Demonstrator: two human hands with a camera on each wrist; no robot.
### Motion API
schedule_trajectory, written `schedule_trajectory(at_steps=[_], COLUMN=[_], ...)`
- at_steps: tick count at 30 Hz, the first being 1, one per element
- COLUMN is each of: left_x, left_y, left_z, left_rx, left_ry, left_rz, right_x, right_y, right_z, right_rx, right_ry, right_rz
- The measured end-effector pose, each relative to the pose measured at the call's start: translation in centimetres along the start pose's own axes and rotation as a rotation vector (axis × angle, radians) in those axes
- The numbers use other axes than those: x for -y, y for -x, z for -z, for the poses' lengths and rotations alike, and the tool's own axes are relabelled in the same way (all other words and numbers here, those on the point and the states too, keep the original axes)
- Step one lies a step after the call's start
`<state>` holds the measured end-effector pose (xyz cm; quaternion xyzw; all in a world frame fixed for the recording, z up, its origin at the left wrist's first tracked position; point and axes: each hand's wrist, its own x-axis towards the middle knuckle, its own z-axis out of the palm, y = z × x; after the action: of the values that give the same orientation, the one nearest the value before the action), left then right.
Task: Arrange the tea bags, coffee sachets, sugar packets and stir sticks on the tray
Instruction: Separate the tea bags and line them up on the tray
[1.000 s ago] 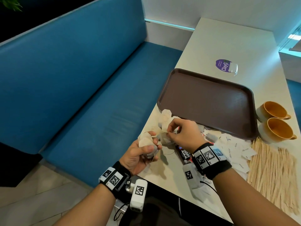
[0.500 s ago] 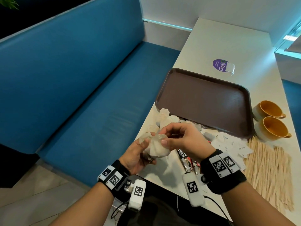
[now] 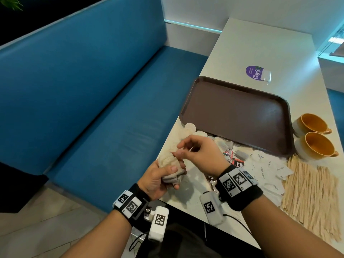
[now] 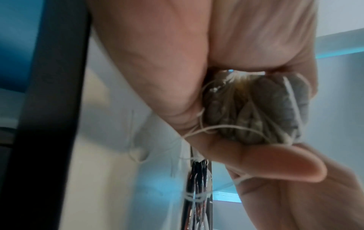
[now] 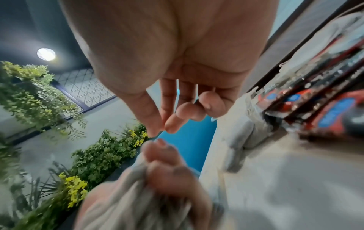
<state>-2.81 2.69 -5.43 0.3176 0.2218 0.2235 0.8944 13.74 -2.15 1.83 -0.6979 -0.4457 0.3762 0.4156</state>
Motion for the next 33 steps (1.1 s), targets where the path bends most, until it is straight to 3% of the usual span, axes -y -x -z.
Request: schedule_trajectory(at_steps=[4, 9, 12, 21, 30, 33], left_x=[-0.2, -0.5, -0.6, -0.5, -0.5, -0.4], left_y=[0.3, 0.3, 0.3, 0.2, 0.2, 0.1], left_z=[0.3, 0.3, 0.3, 0.3, 0.4, 0.4], left_rx=[0.071, 0.008, -0.017, -0.039, -0.030, -0.029], left_ry=[0.111, 0.276, 0.352, 0.340, 0.316, 0.309], left_rz=[-0.031, -0.052, -0.070, -0.075, -0.071, -0.063], right_x=[0.1, -1.0, -1.4, -1.8, -0.1, -0.4], right_y=[-2.5, -4.9, -4.9, -4.3, -3.4, -3.4], right_z=[0.9, -0.4, -1.5, -1.4, 0.8, 1.4], right_rx=[-0.070, 0.175, 0.239, 0.253, 0.153, 0.105], right_ry=[0.282, 0.804, 0.990, 0.942, 0.676, 0.583], right_rz=[0.059, 0.166, 0.193, 0.121, 0.020, 0.048])
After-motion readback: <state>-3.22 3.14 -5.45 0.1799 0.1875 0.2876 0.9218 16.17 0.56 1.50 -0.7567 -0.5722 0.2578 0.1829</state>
